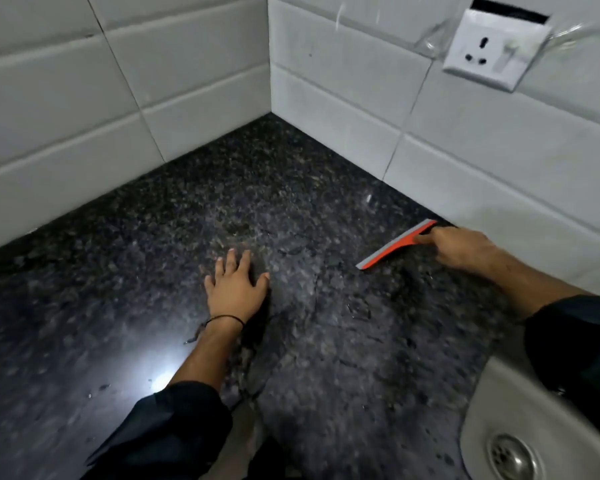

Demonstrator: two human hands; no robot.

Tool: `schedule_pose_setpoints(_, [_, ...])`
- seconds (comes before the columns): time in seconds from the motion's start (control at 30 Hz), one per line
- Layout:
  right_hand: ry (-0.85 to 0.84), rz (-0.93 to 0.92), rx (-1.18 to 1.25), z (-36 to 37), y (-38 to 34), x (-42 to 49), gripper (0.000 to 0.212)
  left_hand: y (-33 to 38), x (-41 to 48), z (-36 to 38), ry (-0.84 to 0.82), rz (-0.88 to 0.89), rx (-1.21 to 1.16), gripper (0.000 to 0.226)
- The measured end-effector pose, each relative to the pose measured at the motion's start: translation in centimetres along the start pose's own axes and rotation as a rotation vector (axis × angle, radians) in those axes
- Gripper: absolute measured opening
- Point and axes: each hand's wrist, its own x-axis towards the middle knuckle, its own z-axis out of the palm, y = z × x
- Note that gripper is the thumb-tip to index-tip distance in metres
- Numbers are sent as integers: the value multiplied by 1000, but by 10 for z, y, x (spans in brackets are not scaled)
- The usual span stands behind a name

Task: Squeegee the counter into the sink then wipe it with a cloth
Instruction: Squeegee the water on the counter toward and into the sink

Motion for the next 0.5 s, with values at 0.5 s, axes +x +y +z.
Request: schedule_pose_setpoints(0.5, [202, 38, 334, -4, 17, -66, 45, 10, -29, -5, -134, -103, 154, 78])
